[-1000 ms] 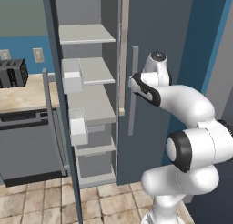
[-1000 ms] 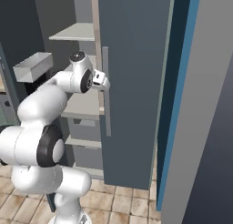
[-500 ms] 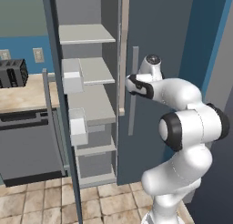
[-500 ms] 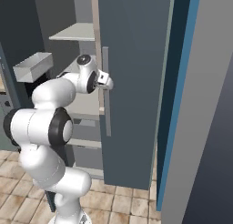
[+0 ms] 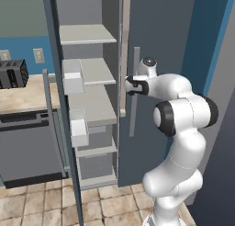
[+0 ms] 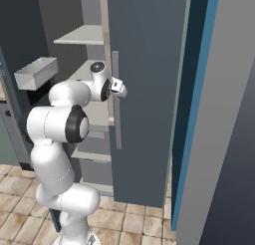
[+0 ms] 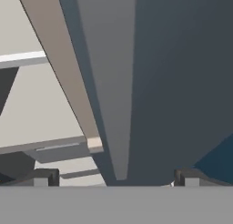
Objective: Take the lemon wedge from the fridge and place it on the plate with fish on the dining counter.
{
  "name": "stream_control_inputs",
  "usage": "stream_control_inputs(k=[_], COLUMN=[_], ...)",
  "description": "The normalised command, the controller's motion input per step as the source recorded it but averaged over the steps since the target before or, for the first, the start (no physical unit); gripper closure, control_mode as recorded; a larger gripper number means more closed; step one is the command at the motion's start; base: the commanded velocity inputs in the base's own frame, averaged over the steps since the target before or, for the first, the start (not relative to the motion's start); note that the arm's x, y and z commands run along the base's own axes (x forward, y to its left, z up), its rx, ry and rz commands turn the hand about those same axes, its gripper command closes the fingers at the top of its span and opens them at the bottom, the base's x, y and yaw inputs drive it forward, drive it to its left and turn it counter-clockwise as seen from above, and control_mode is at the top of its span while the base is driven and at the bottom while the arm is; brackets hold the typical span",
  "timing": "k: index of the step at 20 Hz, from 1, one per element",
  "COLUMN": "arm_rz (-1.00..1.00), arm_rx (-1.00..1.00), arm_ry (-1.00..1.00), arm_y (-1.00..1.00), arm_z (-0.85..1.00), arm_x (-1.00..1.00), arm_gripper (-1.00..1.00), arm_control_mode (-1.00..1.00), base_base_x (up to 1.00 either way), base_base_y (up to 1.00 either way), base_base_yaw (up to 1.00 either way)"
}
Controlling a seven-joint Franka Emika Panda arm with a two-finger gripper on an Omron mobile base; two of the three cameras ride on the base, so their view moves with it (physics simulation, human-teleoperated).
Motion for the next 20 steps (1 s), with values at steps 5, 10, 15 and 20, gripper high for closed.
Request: stream_control_inputs(k=[5, 10, 15, 20], arm_rz=[0.00, 0.00, 0.00, 0.00], arm_rx=[0.00, 0.00, 0.00, 0.00], arm_ry=[-0.02, -0.01, -0.03, -0.02], arm_y=[0.00, 0.00, 0.00, 0.00], arm_z=[-0.25, -0.27, -0.28, -0.29], arm_x=[0.52, 0.58, 0.56, 0.62], arm_gripper=[-1.00, -1.00, -1.00, -1.00], arm_control_mode=[-1.00, -1.00, -1.00, -1.00], base_base_x=[0.00, 0.00, 0.00, 0.00], base_base_y=[0.00, 0.00, 0.00, 0.00], base_base_yaw=[0.00, 0.00, 0.00, 0.00])
